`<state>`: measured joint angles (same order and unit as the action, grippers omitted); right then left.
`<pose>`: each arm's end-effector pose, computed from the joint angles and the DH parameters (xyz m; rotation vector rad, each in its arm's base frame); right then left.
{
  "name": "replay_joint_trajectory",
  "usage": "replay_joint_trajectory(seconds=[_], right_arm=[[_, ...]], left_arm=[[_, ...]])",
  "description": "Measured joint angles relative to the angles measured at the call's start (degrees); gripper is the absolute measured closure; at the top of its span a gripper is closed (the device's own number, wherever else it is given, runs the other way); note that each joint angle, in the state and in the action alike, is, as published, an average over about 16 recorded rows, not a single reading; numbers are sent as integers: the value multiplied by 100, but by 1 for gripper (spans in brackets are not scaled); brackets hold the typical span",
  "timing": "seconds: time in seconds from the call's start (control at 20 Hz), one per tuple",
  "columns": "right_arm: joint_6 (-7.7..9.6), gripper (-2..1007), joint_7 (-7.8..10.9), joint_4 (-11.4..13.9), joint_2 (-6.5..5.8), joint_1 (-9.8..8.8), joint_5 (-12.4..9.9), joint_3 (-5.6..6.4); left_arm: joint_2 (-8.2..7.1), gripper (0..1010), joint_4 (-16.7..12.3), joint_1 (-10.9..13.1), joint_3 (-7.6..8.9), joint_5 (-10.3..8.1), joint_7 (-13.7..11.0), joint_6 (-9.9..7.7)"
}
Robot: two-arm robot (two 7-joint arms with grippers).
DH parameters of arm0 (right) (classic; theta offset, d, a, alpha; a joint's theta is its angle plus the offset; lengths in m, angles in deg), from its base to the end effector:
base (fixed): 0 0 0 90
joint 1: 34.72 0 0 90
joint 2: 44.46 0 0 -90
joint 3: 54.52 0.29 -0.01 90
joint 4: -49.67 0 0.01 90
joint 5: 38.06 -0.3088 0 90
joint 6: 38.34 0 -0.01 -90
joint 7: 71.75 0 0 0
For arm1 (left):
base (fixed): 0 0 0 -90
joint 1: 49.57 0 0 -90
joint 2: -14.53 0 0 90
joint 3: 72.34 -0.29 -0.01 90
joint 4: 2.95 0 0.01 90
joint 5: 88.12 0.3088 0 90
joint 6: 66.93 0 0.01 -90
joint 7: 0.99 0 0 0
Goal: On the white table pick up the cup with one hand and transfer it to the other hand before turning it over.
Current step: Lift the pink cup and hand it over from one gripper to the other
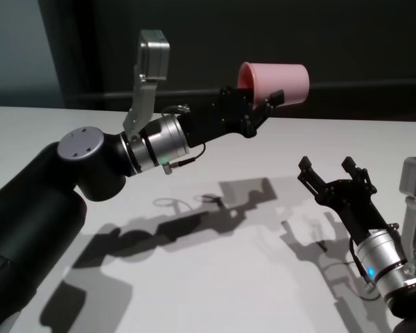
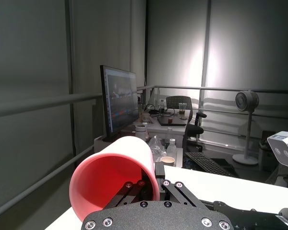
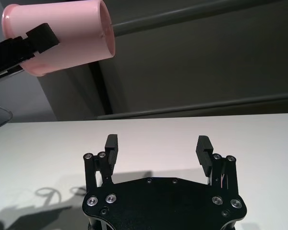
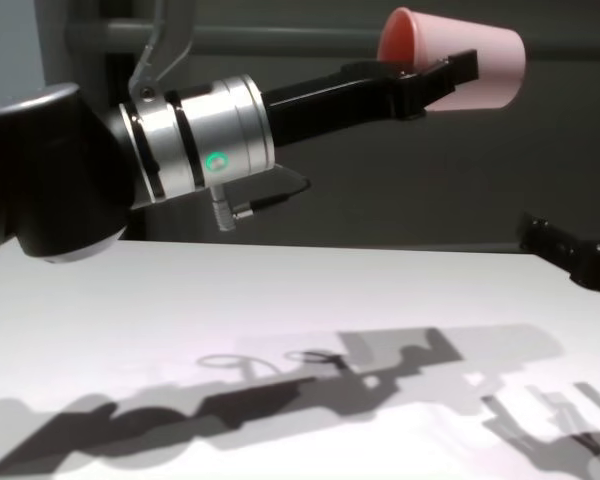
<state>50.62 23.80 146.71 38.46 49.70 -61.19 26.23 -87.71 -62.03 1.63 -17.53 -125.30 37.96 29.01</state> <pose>0.2960 0.0201 -0.2954 0.2364 0.2172 -1.2911 0.4818 -0.0586 -0.2351 -0.1473 0.0053 0.3044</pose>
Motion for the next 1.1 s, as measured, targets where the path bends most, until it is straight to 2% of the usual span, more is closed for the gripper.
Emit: replay_joint_trajectory(seconds=[0.3,0.5,0.6,1.1], right_arm=[[180,3,733,151,196,-140,-1316,359],[316,3,1193,138,333,-174,-2217,536],[382,3,1371,95,390,-166,-2596,593],[741,3,2047,-356,609,79,-4005,766]], left_arm=[[0,959,0,0,2,1,0,2],[0,959,0,0,2,1,0,2],[0,959,0,0,2,1,0,2],[0,959,0,0,2,0,0,2]])
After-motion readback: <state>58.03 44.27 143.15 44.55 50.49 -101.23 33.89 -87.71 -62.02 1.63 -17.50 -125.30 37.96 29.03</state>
